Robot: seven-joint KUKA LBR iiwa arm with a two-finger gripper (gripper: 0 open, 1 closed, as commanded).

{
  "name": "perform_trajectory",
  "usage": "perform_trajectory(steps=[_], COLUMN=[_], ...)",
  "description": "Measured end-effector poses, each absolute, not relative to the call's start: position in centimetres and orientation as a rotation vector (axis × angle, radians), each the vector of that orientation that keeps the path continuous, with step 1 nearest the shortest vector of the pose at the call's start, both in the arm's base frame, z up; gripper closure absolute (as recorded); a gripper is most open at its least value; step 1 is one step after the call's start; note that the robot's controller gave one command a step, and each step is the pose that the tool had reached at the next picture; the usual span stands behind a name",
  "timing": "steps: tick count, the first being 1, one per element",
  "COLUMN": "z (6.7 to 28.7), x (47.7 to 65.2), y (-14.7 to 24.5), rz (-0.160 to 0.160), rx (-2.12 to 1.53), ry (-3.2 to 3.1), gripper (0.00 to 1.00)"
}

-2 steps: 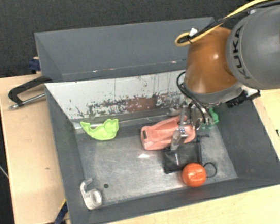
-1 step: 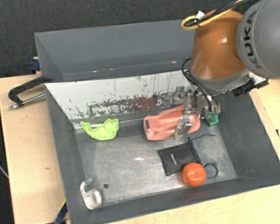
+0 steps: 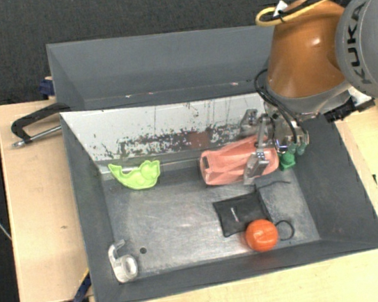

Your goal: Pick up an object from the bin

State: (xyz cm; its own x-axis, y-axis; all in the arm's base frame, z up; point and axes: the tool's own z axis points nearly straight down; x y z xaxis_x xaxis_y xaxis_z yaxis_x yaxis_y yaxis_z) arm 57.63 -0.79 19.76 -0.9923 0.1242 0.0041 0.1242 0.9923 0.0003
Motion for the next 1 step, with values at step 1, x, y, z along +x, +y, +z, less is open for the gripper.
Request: perform_trajectory(steps=[1], z=[21.92], x=[58.22], y=[-0.54], rz=[0.0], rx=[-0.278], ry=[-3.13], gripper=[1.0])
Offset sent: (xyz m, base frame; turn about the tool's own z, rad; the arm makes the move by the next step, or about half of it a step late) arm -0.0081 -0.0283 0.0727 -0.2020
